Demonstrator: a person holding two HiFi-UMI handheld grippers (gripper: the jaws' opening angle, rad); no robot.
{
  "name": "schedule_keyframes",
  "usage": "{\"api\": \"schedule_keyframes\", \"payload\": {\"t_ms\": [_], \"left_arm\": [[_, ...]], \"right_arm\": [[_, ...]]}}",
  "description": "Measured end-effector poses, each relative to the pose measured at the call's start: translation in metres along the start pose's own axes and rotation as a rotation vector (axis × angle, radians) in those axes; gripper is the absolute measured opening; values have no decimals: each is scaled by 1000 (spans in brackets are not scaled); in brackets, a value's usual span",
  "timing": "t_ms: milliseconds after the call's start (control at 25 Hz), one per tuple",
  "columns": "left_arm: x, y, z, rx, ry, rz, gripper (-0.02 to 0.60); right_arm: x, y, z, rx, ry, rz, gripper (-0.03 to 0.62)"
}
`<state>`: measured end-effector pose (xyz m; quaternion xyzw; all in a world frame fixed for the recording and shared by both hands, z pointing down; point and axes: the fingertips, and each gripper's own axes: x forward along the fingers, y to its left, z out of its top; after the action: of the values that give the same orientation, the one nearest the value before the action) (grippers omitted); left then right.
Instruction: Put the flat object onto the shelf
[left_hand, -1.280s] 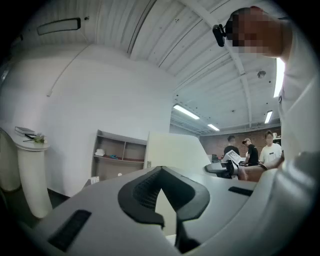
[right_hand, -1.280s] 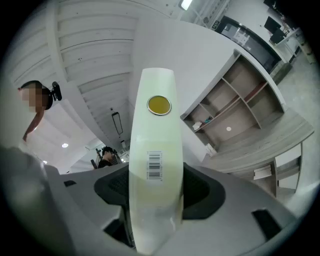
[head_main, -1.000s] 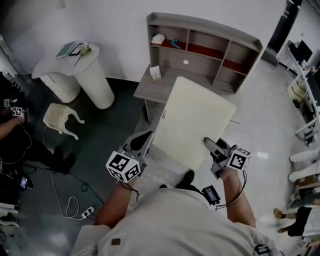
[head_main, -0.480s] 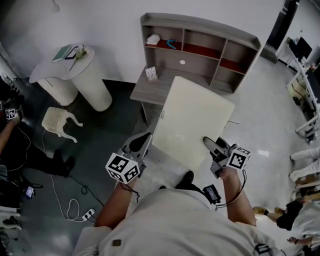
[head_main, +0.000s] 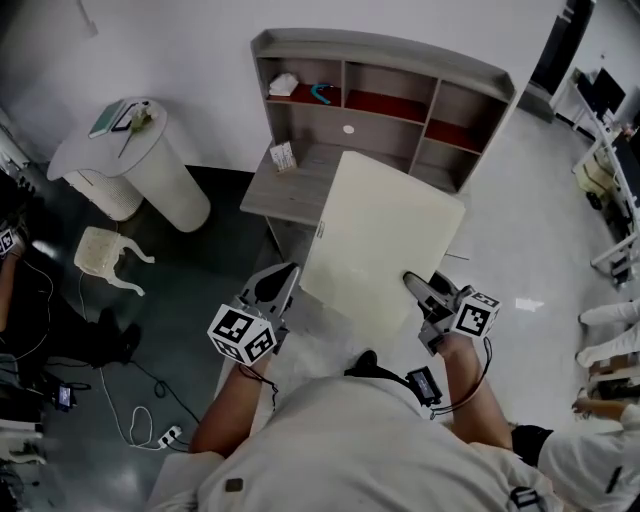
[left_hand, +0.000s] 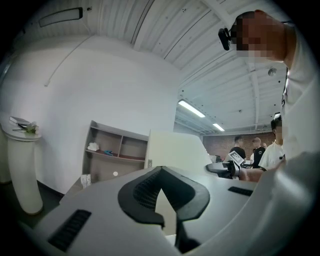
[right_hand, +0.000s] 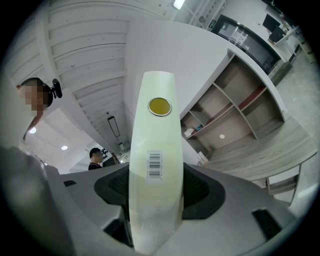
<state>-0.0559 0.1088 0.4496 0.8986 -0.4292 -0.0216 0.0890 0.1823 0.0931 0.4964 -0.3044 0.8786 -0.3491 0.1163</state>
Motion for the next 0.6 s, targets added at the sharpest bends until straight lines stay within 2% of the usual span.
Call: {"api": "schedule_keyframes", "payload": {"t_ms": [320, 600], "left_arm": [[90, 0, -2, -20, -6, 29, 15], [136, 5, -3, -19, 16, 31, 14]], "right_arm": [[-5, -65, 56, -13, 35, 3, 285], [4, -100, 88, 7, 29, 10, 285]]}}
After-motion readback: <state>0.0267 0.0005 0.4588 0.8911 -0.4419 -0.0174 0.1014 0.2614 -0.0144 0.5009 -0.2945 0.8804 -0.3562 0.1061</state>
